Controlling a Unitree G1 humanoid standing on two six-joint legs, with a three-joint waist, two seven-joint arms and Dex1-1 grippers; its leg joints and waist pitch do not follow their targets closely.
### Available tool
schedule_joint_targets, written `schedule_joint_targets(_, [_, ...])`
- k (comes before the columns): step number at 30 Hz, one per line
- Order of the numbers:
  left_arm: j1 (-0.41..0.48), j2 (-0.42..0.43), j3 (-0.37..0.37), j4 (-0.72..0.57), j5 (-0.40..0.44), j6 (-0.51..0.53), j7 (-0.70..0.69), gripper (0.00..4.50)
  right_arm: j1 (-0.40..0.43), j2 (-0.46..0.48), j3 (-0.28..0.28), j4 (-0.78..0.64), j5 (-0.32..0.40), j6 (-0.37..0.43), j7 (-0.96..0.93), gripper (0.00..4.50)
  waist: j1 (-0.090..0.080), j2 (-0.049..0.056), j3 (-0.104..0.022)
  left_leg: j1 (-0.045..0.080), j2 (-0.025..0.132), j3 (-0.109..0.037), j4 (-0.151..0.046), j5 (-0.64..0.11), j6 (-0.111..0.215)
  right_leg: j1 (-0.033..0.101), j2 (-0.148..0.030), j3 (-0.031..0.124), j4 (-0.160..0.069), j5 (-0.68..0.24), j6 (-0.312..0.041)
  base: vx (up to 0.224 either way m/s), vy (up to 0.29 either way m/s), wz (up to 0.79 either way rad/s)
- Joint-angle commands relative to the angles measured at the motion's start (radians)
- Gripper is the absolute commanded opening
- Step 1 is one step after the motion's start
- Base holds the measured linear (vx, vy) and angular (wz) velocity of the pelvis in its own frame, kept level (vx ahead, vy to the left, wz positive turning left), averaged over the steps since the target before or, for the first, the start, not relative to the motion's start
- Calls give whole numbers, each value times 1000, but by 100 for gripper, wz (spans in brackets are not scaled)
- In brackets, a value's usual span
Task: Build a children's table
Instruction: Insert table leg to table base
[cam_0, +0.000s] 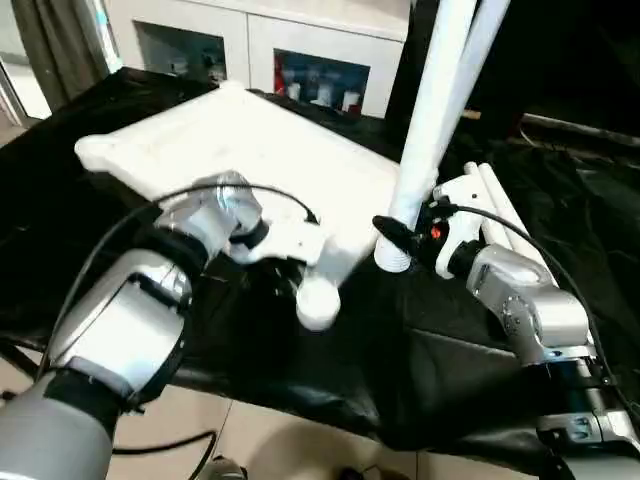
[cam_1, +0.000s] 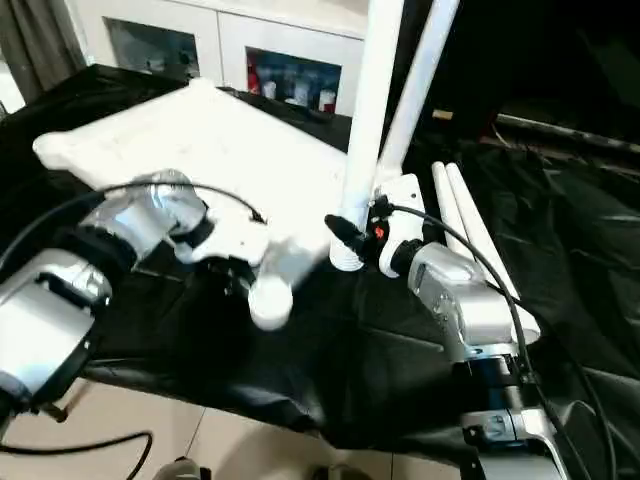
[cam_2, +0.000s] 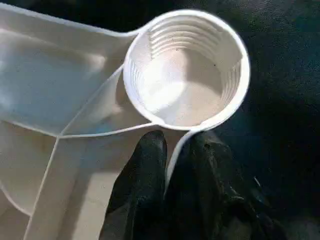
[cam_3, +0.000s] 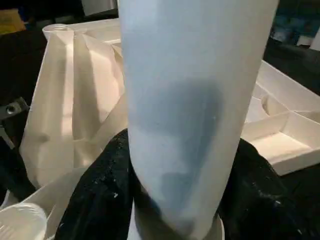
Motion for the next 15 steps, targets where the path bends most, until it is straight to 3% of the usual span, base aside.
schedule_joint_targets(1, [41, -13, -13, 20, 31, 14, 69, 75, -27, -5, -3, 12, -13, -28, 1, 188, 0, 12, -63, 21, 0, 5, -70, -315, -7, 57, -66, 29, -83, -352, -190, 0, 0, 0])
schedule_joint_targets(4, [62, -36, 53, 10, 15, 120, 298, 58, -36, 1, -5, 34, -17, -46, 2, 188, -1, 10, -58, 29, -3, 0, -71, -358, -11, 51, -66, 24, -97, -488, -145, 0, 0, 0])
schedule_joint_targets(5, [63, -39, 62, 11, 9, 134, 313, 51, -36, 1, -5, 35, -17, -47, 2, 188, -3, 10, -57, 33, -4, 0, -68, -376, -10, 48, -67, 20, -101, -541, -130, 0, 0, 0])
schedule_joint_targets(6, [78, -49, 96, -4, -22, 182, 328, 48, -36, 5, -10, 38, -14, -47, -1, 188, -5, 5, -57, 30, -8, -3, -67, -375, -5, 50, -68, 15, -110, -596, -103, 0, 0, 0])
schedule_joint_targets(9, [103, -68, 144, -37, -71, 247, 328, 45, -34, 13, -21, 39, -4, -41, -7, 188, -15, 8, -60, 12, -11, -12, -74, -347, -2, 64, -70, 7, -115, -614, -68, 0, 0, 0])
schedule_joint_targets(13, [156, -104, 198, -92, -119, 306, 376, 28, -31, 23, -38, 43, 5, -32, -18, 188, -32, 9, -65, 6, -10, -15, -77, -331, 13, 69, -70, -12, -117, -545, -88, 0, 0, 0])
schedule_joint_targets(15, [182, -114, 204, -116, -127, 288, 388, 22, -28, 24, -40, 46, 3, -35, -18, 188, -33, 9, -66, 15, -12, -12, -73, -339, 24, 62, -72, -15, -120, -532, -101, 0, 0, 0])
